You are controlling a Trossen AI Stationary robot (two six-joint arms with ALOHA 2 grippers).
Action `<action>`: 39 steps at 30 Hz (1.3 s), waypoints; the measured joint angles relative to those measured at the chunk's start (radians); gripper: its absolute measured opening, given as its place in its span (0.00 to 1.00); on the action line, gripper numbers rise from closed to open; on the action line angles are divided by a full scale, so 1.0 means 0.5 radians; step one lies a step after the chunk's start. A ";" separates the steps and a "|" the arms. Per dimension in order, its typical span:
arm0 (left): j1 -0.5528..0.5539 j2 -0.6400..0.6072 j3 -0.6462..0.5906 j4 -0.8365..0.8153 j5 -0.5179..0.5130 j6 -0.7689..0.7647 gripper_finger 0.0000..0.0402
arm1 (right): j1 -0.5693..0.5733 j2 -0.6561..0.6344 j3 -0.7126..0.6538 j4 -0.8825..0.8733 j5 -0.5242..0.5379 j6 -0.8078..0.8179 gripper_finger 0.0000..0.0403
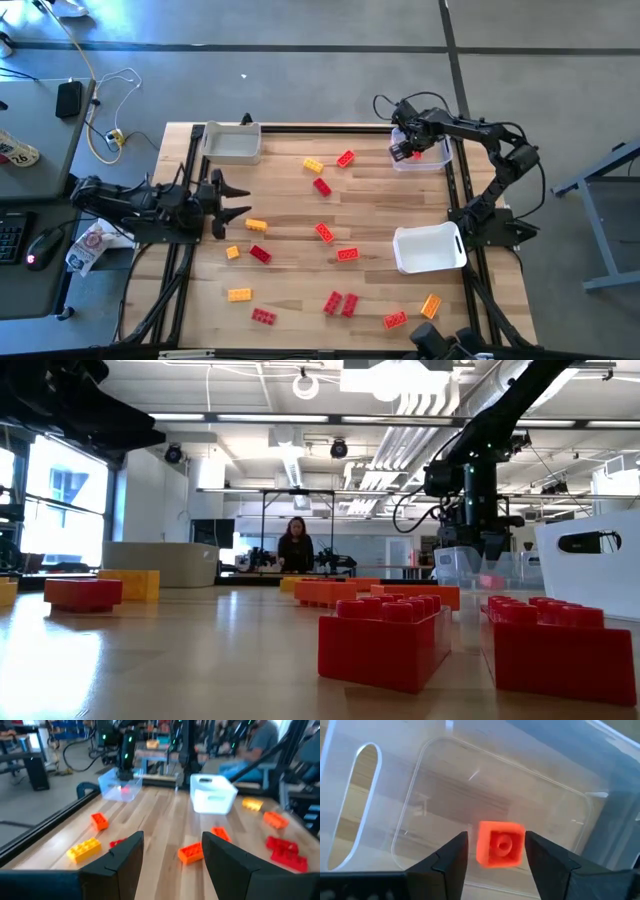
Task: Sort & place blocks by color
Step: Put the yellow block into the gray bin
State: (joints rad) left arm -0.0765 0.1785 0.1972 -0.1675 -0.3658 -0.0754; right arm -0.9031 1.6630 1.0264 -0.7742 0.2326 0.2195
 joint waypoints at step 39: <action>0.118 1.705 0.824 -0.959 0.290 0.001 0.47 | 0.328 -0.783 0.000 0.120 -0.169 0.139 0.46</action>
State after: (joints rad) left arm -0.0176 1.0308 0.6090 -0.6468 -0.2206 -0.0750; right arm -0.7390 1.2716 1.0264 -0.7143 0.1479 0.2890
